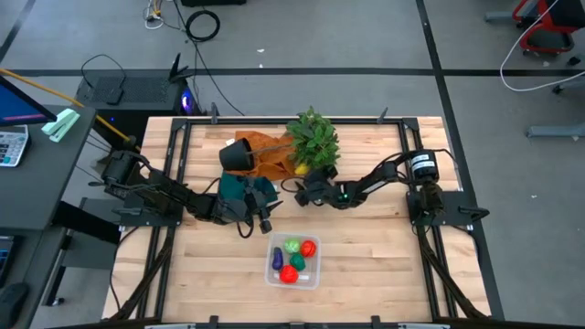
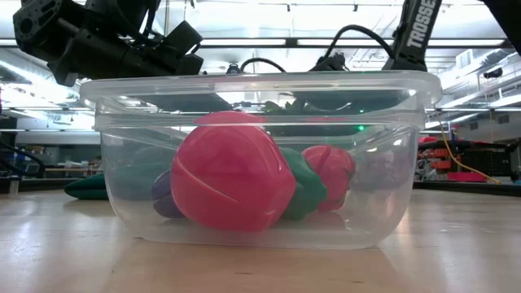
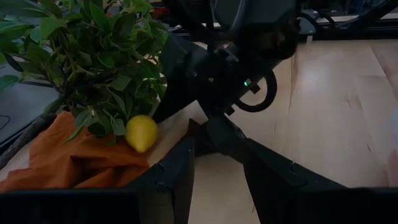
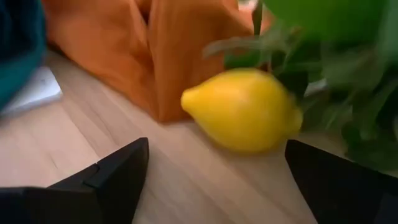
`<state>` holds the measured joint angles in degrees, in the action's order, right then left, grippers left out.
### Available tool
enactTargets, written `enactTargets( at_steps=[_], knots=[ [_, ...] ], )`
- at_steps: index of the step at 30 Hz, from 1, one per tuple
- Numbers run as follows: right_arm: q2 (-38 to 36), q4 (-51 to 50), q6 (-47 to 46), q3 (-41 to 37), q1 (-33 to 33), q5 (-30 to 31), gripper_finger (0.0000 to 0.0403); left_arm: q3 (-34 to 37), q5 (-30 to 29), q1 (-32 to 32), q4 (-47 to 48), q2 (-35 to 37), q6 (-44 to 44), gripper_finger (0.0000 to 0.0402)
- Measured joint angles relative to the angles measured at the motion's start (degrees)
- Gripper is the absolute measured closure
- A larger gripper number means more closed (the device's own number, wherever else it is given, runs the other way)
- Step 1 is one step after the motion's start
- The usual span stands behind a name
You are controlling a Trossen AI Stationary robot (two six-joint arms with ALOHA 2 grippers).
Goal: Pick and placing Produce into tupperware
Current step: Put the yellow lemon into the transparent bin
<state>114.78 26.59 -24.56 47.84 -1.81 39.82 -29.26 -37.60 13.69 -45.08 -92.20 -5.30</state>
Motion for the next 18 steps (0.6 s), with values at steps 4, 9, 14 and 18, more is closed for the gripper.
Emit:
enactTargets(
  at_steps=[4,9,14,18],
  knots=[
    [-0.1,-2.0,-1.3,0.5,0.0,0.1,0.0072,0.0,0.0,0.0,0.0,0.0,0.0,0.0258],
    [-0.1,-2.2,-1.3,0.5,0.0,1.8,0.0075,0.0,0.0,0.0,0.2,0.0,0.0,0.0253],
    [-0.1,-2.4,-1.3,0.4,-0.4,3.1,0.0075,0.0,0.0,0.0,0.3,0.0,0.0,0.0256],
    [-0.1,-2.4,-1.3,0.4,-0.9,3.5,0.0078,0.0,0.0,0.0,0.4,0.0,0.0,0.0259]
  ],
)
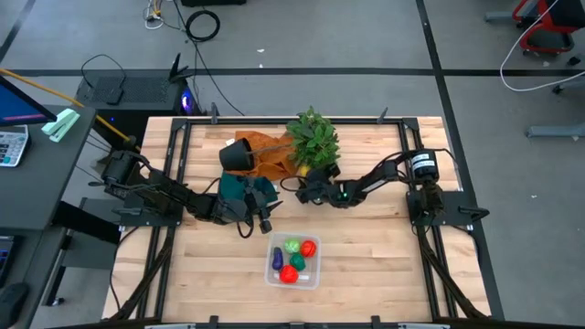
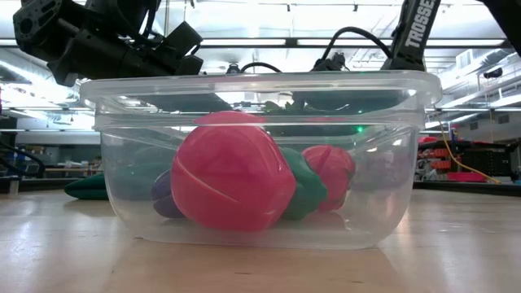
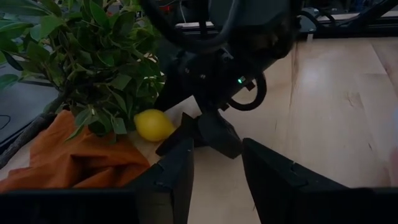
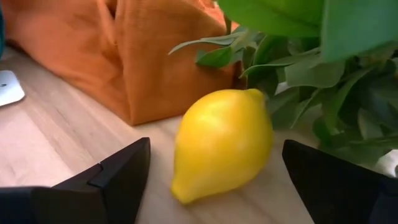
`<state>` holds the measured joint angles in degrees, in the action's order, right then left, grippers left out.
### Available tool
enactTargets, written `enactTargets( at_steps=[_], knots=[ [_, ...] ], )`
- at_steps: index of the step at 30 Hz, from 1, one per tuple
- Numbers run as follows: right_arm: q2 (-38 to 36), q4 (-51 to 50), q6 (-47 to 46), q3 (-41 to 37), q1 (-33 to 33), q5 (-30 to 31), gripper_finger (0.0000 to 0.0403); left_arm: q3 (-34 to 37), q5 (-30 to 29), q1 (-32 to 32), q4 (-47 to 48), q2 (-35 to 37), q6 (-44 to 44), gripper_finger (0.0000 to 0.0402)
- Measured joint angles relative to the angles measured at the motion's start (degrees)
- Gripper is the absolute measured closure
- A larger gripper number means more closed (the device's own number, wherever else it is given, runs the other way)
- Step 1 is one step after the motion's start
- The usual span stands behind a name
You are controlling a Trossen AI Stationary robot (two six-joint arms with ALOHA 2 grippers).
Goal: Pick and placing Produce into tupperware
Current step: Put the yellow lemon into the transparent bin
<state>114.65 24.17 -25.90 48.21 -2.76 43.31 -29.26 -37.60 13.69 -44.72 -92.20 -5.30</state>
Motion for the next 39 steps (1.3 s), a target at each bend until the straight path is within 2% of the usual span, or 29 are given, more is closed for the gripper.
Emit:
enactTargets(
  at_steps=[6,9,12,19,23,32,39],
  knots=[
    [0.0,0.0,-2.5,0.0,-1.5,-0.2,0.0087,0.0,0.0,0.0,0.1,0.0,0.0,0.0254],
    [0.0,0.0,-2.6,0.0,-2.1,-0.6,0.0107,0.0,0.0,0.0,0.2,0.0,0.0,0.0253],
    [0.0,0.1,-2.9,0.0,-2.2,-1.9,0.0145,0.0,0.0,0.0,0.5,0.0,0.0,0.0256],
    [-0.1,0.1,-2.9,0.0,-1.1,-2.6,0.0264,0.0,0.0,0.0,1.0,0.0,-0.4,0.0261],
    [-0.1,0.3,-2.6,0.0,0.3,-2.6,0.0308,0.0,0.0,0.0,1.0,0.0,-0.5,0.0256],
    [-0.2,0.4,-3.0,0.1,4.1,-3.4,0.0326,0.0,0.0,0.0,1.0,0.0,-0.5,0.0264],
    [-2.3,-0.3,-2.6,0.0,7.5,-2.7,0.0361,0.0,0.0,0.0,1.0,0.0,-0.5,0.0257]
  ],
)
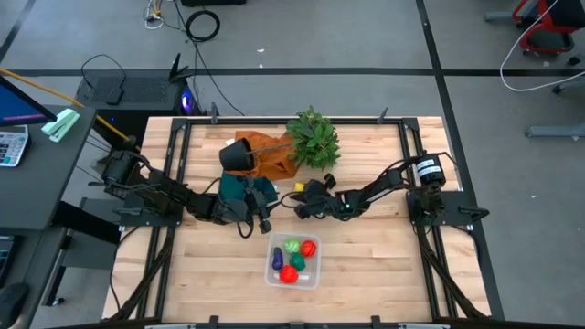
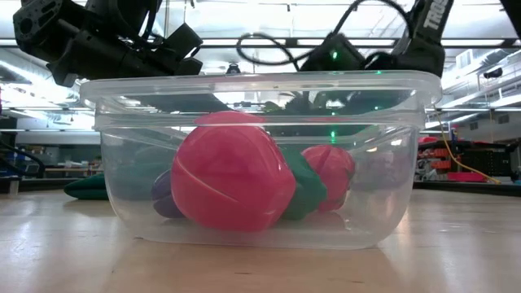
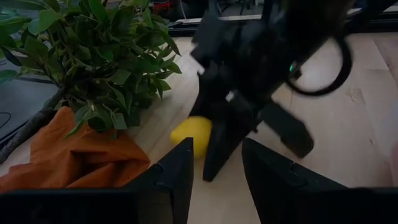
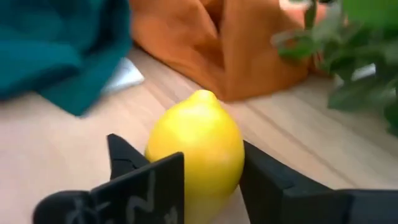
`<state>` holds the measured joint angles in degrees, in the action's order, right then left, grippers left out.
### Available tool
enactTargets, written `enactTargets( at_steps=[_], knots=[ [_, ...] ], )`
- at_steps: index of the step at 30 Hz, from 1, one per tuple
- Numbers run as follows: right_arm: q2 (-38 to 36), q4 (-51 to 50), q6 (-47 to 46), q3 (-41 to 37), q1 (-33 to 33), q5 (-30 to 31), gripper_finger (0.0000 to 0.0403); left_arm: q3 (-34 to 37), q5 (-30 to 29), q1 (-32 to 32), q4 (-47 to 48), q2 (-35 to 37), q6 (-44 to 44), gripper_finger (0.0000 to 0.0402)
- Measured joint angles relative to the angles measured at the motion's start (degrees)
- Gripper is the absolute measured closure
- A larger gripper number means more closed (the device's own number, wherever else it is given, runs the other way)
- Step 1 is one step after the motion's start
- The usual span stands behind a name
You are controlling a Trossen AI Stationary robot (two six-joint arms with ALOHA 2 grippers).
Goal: Pick and placing Produce into tupperware
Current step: Put the yellow lemon into the transparent bin
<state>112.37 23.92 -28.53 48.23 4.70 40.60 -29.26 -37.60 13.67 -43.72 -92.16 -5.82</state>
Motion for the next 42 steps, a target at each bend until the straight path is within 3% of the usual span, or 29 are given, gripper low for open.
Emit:
enactTargets(
  at_steps=[7,15,21,31,42],
  knots=[
    [-8.0,-1.8,4.9,0.0,1.2,1.0,0.0380,0.0,0.0,0.0,0.1,0.0,0.0,0.0259],
    [-20.0,-9.5,6.1,0.0,2.8,-11.2,0.0383,0.0,0.2,0.0,0.3,0.0,0.0,0.0262],
    [-25.9,-14.1,4.3,0.0,5.9,-15.8,0.0383,0.0,7.9,0.1,0.0,0.0,0.0,0.0255],
    [-26.0,-18.5,1.1,0.0,10.9,-15.7,0.0386,0.0,10.8,5.0,-9.2,0.0,8.4,0.0261],
    [-25.5,-17.9,-4.3,0.0,16.9,-15.8,0.0392,-0.1,26.8,6.0,-10.8,0.0,4.8,0.0263]
  ],
)
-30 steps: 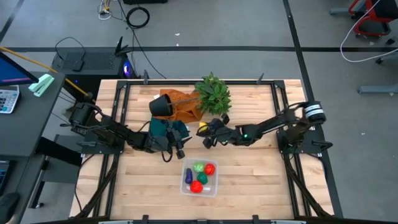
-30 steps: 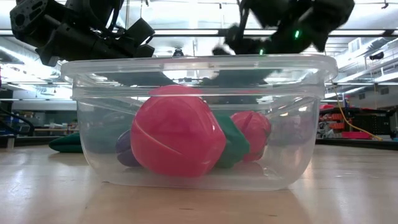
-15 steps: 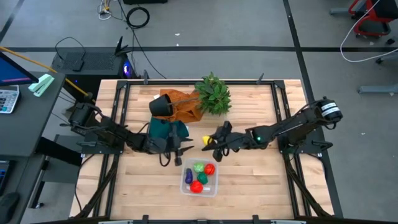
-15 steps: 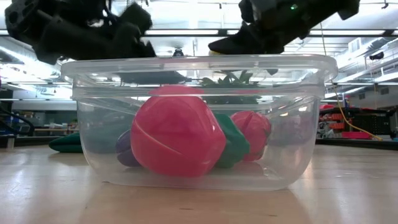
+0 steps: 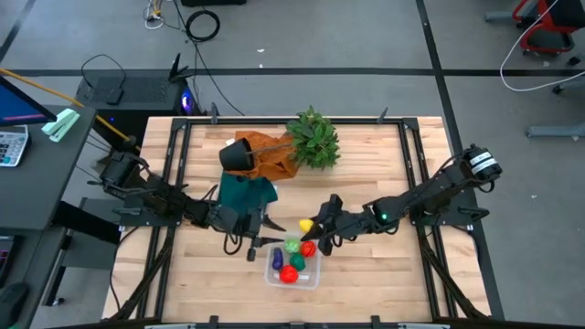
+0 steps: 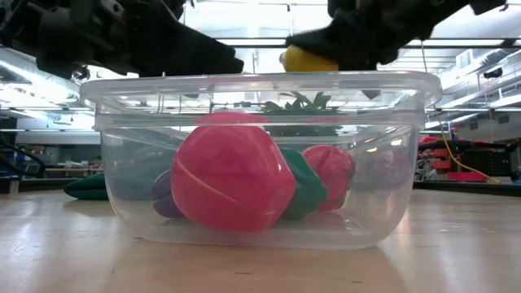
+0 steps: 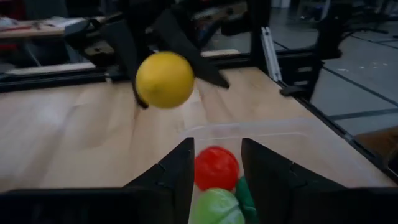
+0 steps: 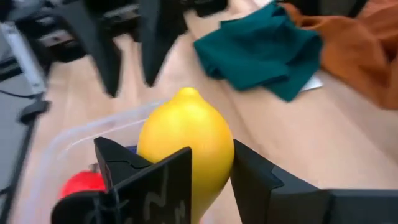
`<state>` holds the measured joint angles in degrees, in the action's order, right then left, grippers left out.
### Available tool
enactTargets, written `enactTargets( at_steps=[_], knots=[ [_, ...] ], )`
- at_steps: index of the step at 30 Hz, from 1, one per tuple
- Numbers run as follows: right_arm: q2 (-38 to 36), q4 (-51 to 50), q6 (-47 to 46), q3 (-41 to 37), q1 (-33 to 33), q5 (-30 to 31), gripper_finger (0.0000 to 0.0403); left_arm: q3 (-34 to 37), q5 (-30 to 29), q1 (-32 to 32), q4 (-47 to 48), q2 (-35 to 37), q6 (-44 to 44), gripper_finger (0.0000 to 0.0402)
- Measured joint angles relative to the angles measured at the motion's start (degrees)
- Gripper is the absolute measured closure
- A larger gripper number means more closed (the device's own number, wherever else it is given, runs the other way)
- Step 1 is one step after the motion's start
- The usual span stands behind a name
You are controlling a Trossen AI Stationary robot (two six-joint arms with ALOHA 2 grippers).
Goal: Pick and placing Produce into tupperware
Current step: Put the yellow lemon into the transparent bin
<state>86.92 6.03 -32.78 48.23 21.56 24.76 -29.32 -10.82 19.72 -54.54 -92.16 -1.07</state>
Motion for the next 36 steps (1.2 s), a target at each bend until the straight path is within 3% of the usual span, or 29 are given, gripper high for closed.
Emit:
enactTargets(
  at_steps=[8,23,29,36],
  knots=[
    [0.0,2.3,-4.8,0.0,4.8,-1.5,0.0392,0.0,0.2,4.9,1.3,0.0,-3.3,0.0256],
    [3.7,11.2,-1.7,0.1,11.2,-1.4,0.0392,0.1,-14.6,16.8,2.2,0.0,-8.4,0.0261],
    [9.4,18.5,1.4,0.1,11.6,-2.9,0.0392,0.1,-16.8,18.1,2.0,0.0,-9.0,0.0254],
    [14.6,18.9,9.6,2.5,11.8,-2.8,0.0392,0.1,-17.1,17.3,2.2,0.0,-10.4,0.0258]
  ],
)
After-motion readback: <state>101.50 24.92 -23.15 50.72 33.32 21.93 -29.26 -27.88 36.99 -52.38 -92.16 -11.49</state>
